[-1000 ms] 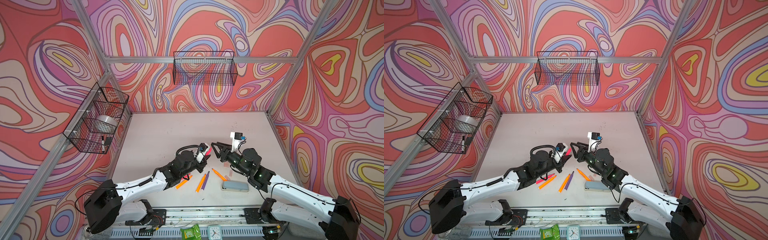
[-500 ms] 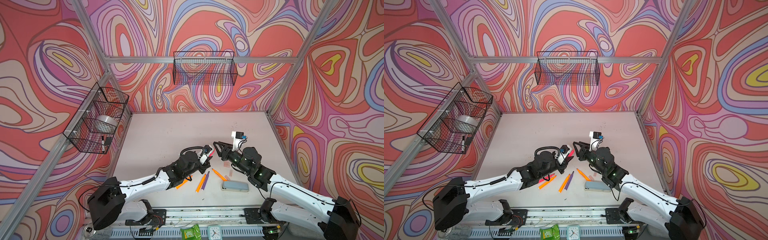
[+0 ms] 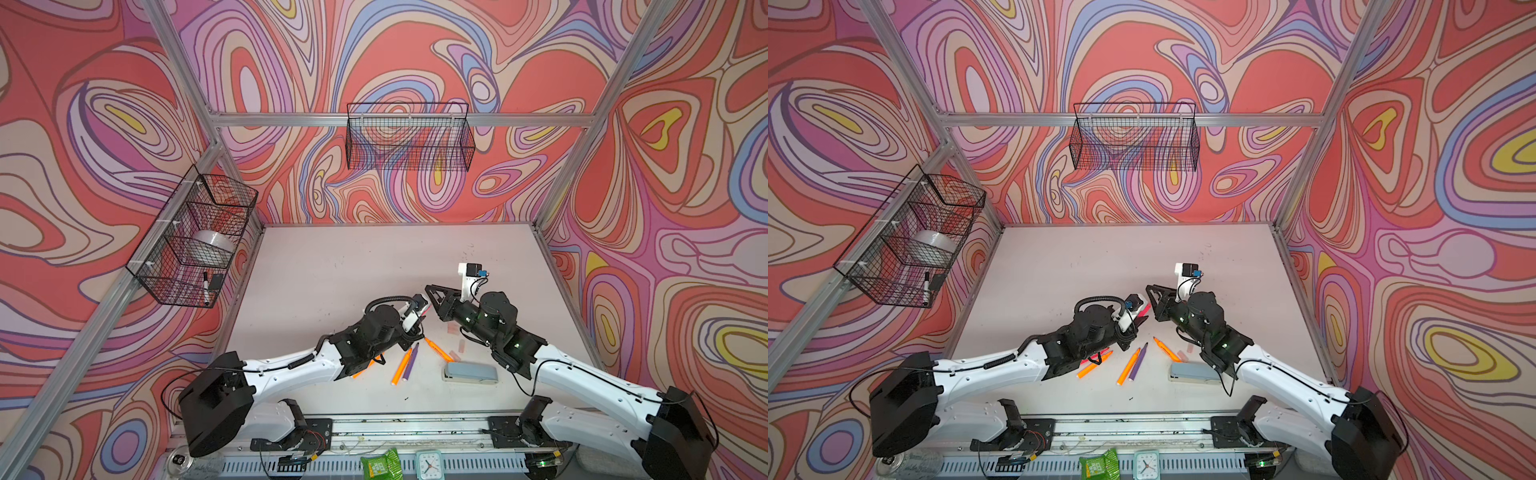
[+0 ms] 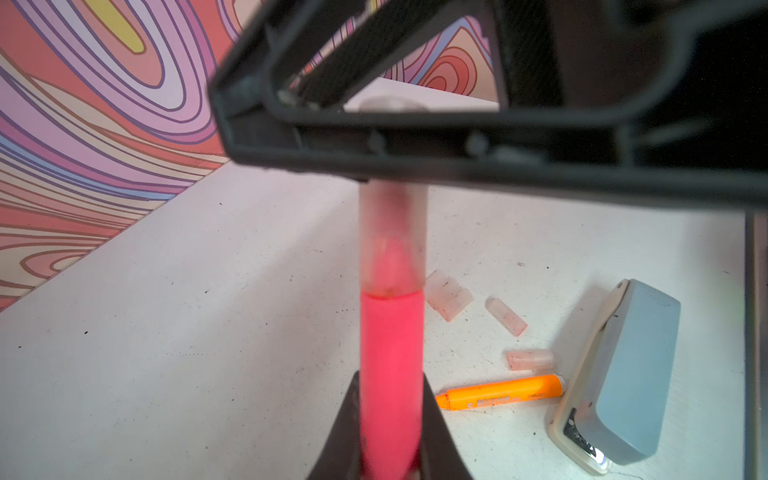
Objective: Insert the pens into the pen caps
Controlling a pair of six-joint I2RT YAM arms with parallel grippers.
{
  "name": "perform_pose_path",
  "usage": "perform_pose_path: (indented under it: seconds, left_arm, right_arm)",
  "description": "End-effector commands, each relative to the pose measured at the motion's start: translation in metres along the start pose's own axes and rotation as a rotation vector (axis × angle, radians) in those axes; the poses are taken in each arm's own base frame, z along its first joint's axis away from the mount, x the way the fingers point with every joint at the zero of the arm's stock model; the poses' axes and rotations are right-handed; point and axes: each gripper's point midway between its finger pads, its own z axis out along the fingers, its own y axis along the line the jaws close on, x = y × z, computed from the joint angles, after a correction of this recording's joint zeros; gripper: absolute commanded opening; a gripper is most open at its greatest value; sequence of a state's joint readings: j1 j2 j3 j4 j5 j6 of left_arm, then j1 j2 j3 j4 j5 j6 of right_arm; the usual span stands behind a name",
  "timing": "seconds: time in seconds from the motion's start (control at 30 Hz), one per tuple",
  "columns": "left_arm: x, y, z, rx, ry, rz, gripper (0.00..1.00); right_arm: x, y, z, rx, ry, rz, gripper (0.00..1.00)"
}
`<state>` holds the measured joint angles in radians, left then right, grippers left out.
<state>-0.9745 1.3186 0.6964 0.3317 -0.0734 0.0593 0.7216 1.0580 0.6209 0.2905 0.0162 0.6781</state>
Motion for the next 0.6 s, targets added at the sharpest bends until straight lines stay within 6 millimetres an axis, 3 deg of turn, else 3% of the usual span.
perform_pose_path:
  seconds: [0.0,0.13,0.57]
  left_arm:
    - [-0.019,0.001,0.001,-0.011,-0.047,0.008,0.00]
    - [-0.024,0.007,-0.004,-0.035,-0.069,-0.040,0.00]
    - [-0.032,0.049,-0.025,-0.010,-0.150,-0.324,0.00]
  right_arm:
    - [-0.002,0.002,0.004,0.007,0.011,-0.012,0.13]
    - [0.003,0.001,0.009,0.004,0.032,-0.001,0.00]
    - [0.059,0.018,0.027,-0.067,0.132,0.035,0.00]
